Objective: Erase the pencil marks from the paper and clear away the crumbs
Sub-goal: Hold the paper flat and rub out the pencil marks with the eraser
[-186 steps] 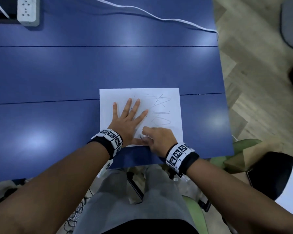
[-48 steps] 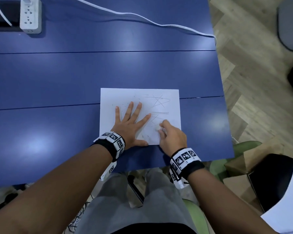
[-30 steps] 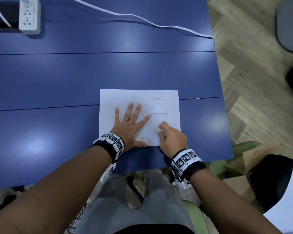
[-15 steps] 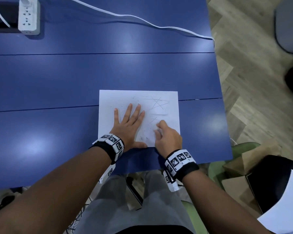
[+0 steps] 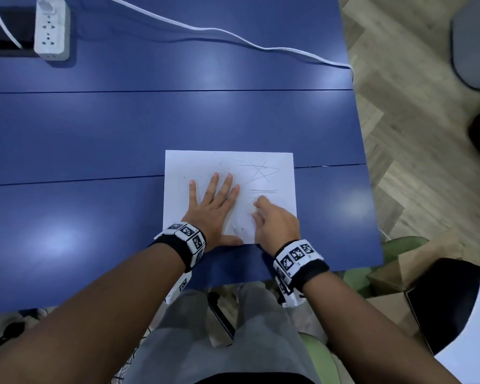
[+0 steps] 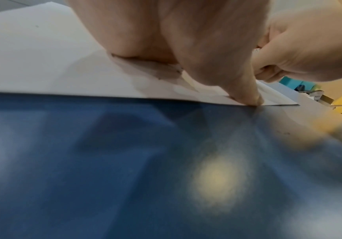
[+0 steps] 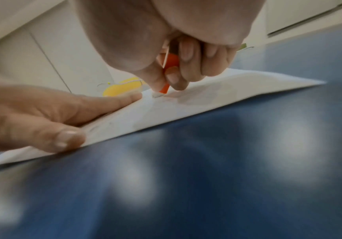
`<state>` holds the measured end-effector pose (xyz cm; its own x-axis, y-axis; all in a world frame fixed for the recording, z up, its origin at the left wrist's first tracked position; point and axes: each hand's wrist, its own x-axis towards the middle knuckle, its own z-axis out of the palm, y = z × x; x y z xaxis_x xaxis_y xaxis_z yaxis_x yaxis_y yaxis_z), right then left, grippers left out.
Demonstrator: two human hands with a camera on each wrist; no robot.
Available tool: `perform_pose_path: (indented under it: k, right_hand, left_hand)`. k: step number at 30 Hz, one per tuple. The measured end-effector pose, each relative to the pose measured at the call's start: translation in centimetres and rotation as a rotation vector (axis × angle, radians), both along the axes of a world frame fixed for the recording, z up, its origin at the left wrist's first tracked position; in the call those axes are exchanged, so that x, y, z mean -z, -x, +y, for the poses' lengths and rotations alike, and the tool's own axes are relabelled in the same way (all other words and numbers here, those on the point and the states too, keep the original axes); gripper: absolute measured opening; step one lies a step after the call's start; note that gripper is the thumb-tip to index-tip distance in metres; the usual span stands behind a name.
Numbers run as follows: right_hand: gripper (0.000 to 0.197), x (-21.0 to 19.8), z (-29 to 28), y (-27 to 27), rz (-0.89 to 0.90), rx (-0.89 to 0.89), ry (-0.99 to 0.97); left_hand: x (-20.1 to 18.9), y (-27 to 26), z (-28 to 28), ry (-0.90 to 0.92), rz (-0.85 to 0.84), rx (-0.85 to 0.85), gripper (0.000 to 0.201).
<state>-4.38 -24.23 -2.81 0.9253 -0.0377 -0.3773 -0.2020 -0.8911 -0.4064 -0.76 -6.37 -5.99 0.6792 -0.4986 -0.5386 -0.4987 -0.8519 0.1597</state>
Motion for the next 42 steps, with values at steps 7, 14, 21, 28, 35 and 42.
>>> perform_pose_path:
  k: [7, 14, 21, 28, 35, 42]
  right_hand:
    - [0.022, 0.1, 1.2, 0.7, 0.039, -0.08, -0.057]
    - [0.013, 0.4, 0.4, -0.7, -0.07, 0.063, -0.006]
    - [0.014, 0.4, -0.7, -1.6, -0.053, 0.02, 0.038]
    - [0.021, -0.1, 1.3, -0.3, 0.018, -0.152, -0.014]
    - [0.013, 0.0, 0.6, -1.8, -0.06, 0.058, 0.02]
    - [0.014, 0.2, -0.7, -2.7, -0.054, 0.016, 0.062]
  left_hand:
    - [-0.1, 0.0, 0.0, -0.005, -0.008, 0.002, 0.127]
    - [-0.1, 0.0, 0.2, 0.0, -0.008, -0.001, 0.127]
    - [0.0, 0.0, 0.0, -0.007, -0.007, 0.003, 0.127]
    - [-0.1, 0.0, -0.1, -0.01, -0.009, 0.008, 0.128]
    - [0.1, 0.0, 0.1, -0.018, -0.019, 0.005, 0.127]
    - [0.0, 0.0, 0.0, -0.012, -0.006, 0.002, 0.127]
